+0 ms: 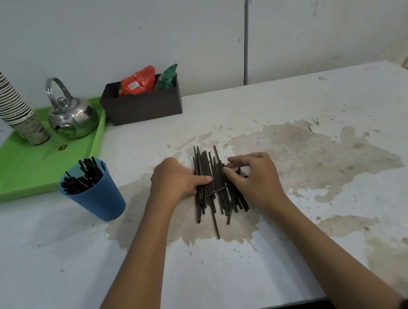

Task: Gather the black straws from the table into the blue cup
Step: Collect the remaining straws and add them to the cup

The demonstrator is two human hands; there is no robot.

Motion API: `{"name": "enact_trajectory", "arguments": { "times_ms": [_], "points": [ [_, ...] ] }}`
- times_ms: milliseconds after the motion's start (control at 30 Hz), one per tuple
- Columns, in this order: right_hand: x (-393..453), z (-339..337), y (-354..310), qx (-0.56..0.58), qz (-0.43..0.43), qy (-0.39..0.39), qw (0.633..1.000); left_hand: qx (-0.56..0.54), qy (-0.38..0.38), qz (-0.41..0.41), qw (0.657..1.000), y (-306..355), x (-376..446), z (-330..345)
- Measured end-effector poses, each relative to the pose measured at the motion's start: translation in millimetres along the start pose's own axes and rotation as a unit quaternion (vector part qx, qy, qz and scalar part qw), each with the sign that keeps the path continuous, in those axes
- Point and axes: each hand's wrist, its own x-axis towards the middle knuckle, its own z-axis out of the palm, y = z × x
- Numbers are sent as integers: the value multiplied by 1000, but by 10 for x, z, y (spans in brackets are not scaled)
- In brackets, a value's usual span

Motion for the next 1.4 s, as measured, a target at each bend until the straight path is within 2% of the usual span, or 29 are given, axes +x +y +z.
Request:
{"name": "enact_trajectory", "arguments": {
  "times_ms": [200, 633, 1000, 1400],
  "points": [
    [-33, -9, 16, -6, -21, -13, 1000, 26, 20, 17, 999, 58, -11, 52],
    [-34, -21, 19, -8, -20, -17, 1000, 75, -17, 26, 997, 92, 78, 70],
    [-32, -21, 35, 2, -11, -21, 1000, 134, 18, 96, 986, -55, 11, 25],
    [-45, -27, 19, 14, 0, -20, 1000, 152, -10, 102, 983, -53, -21, -48]
  ]
}}
